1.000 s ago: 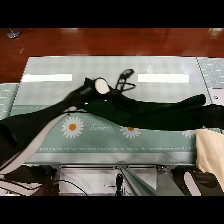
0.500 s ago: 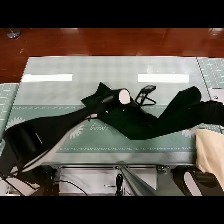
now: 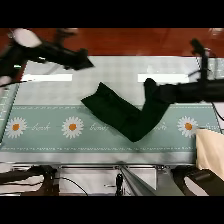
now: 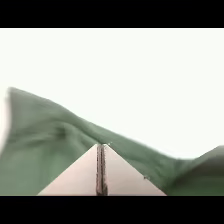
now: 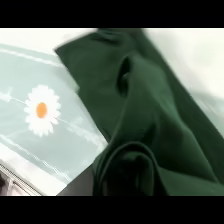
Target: Fold the shirts.
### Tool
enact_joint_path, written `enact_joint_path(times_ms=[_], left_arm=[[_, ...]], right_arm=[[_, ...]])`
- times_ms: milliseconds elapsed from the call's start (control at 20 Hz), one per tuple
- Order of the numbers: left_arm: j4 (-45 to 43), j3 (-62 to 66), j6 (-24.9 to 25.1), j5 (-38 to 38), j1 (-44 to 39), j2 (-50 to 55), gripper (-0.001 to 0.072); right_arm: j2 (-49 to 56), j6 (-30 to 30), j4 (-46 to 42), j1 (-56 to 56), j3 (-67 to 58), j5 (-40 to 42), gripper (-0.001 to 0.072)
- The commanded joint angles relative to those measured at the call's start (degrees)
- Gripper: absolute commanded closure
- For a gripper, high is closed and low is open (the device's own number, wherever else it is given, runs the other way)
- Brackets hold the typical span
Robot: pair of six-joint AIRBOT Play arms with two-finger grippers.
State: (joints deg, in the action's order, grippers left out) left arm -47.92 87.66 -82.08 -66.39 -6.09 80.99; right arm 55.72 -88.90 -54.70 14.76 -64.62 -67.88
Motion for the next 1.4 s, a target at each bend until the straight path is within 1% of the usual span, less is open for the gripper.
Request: enact_joint_path(times_ms=[0,150,250,400,500,550,600,650,700,800,850,900,950,1000,1050,1100,1150,1200,1300,1350], left_arm=[[-1.2,-4.7,3.8,-1.8,13.7,-14.8,0.0679],[-1.9,-14.7,6.7,-1.7,17.9,-28.2,0.0679],[-1.8,-22.4,6.6,-1.5,18.3,-35.6,0.0679],[-1.6,-34.0,6.6,0.4,17.7,-43.6,0.0679],[-0.4,-39.7,6.4,1.3,17.7,-46.0,0.0678],[0.4,-42.1,6.4,1.4,17.7,-46.3,0.0678],[0.5,-43.9,6.4,1.6,17.7,-46.2,0.0678],[0.5,-45.4,6.4,2.8,17.7,-46.0,0.0678],[0.5,-46.7,6.4,4.3,17.7,-45.8,0.0678],[0.2,-48.0,6.5,6.3,17.7,-45.1,0.0678],[0.2,-48.2,6.5,6.4,17.7,-44.7,0.0678],[0.2,-48.2,6.4,6.4,17.7,-44.4,0.0678],[0.2,-48.2,6.4,6.4,17.7,-44.3,0.0678],[0.2,-48.2,6.4,6.4,17.7,-44.2,0.0678],[0.2,-48.2,6.4,6.4,17.7,-44.2,0.0678],[0.2,-48.2,6.4,6.4,17.7,-44.2,0.0678],[0.2,-48.2,6.4,6.4,17.7,-44.2,0.0678],[0.2,-48.2,6.4,6.4,17.7,-44.2,0.0678],[0.3,-48.6,6.5,6.4,17.7,-44.2,0.0678],[0.3,-49.1,6.4,6.4,17.7,-44.2,0.0679]], right_arm=[[17.9,0.0,0.8,9.0,-11.6,6.0,0.0693],[32.9,0.0,2.3,12.6,-24.5,5.6,0.0694],[40.9,-0.3,3.5,14.2,-32.3,5.2,0.0693],[49.3,-2.1,3.8,15.7,-40.4,5.3,0.0693],[53.1,-2.9,4.8,15.8,-43.0,5.4,0.0691],[54.2,-3.0,6.1,15.8,-43.2,5.9,0.0530],[54.9,-3.2,7.0,15.7,-43.2,5.3,0.0215],[54.9,-2.3,6.6,15.3,-43.2,4.3,0.0080],[54.1,-2.3,5.8,14.2,-43.2,2.6,0.0079],[50.9,-2.4,5.3,9.5,-43.2,-3.2,0.0079],[48.6,-2.4,4.6,6.6,-43.2,-7.6,0.0079],[45.4,-2.3,1.7,3.4,-43.1,-12.8,0.0079],[41.5,-2.3,-4.5,0.6,-43.1,-17.6,0.0079],[37.4,-2.4,-11.9,-1.4,-42.1,-20.7,0.0079],[32.0,-2.3,-19.3,-3.1,-38.7,-21.3,0.0079],[26.3,-2.5,-23.8,-4.7,-33.1,-19.8,0.0079],[19.5,-3.1,-25.0,-6.6,-24.2,-15.9,0.0079],[12.7,-4.9,-24.7,-8.2,-13.9,-10.6,0.0079],[-1.6,-14.0,-23.3,-9.7,9.9,3.5,0.0079],[-7.4,-18.8,-20.1,-9.6,20.8,11.0,0.0080]])
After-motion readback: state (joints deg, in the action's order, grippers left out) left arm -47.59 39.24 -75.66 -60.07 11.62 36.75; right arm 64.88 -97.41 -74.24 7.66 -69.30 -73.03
